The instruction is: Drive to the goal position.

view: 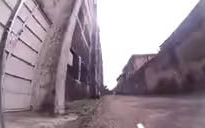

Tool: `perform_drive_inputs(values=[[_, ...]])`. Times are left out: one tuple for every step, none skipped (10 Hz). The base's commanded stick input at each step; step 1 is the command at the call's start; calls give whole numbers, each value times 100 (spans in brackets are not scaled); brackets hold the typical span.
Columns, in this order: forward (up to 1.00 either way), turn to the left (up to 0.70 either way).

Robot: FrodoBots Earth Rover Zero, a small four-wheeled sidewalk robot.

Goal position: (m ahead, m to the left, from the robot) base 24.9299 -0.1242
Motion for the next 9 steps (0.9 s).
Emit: perform_drive_inputs(values=[[75,-25],[75,-25],[79,-15],[82,-6],[85,2],[84,3],[84,3],[84,3],[84,3]])
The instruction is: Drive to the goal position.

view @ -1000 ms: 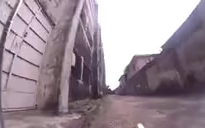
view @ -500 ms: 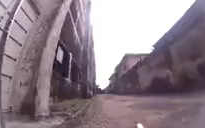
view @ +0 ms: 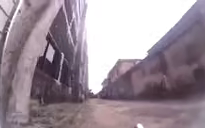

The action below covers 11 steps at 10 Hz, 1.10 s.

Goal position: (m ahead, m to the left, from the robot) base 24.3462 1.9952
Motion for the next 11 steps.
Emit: perform_drive_inputs(values=[[84,3],[84,3],[84,3],[0,0],[7,0],[19,1],[31,2],[42,3],[54,4],[66,5],[78,6]])
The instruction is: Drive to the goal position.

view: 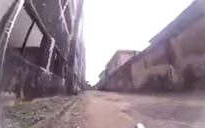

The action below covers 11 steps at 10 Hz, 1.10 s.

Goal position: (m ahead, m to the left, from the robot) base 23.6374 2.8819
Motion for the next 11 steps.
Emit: perform_drive_inputs(values=[[84,6],[84,6],[84,6],[84,6],[84,6],[84,6],[84,6],[84,6],[84,6],[84,6],[84,6]])
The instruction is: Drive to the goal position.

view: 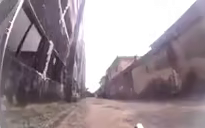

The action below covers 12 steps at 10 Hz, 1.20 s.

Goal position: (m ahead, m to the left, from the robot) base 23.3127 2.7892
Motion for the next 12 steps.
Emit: perform_drive_inputs(values=[[84,6],[84,6],[84,6],[84,6],[84,6],[84,6],[84,6],[84,6],[84,6],[40,3],[4,0],[14,1]])
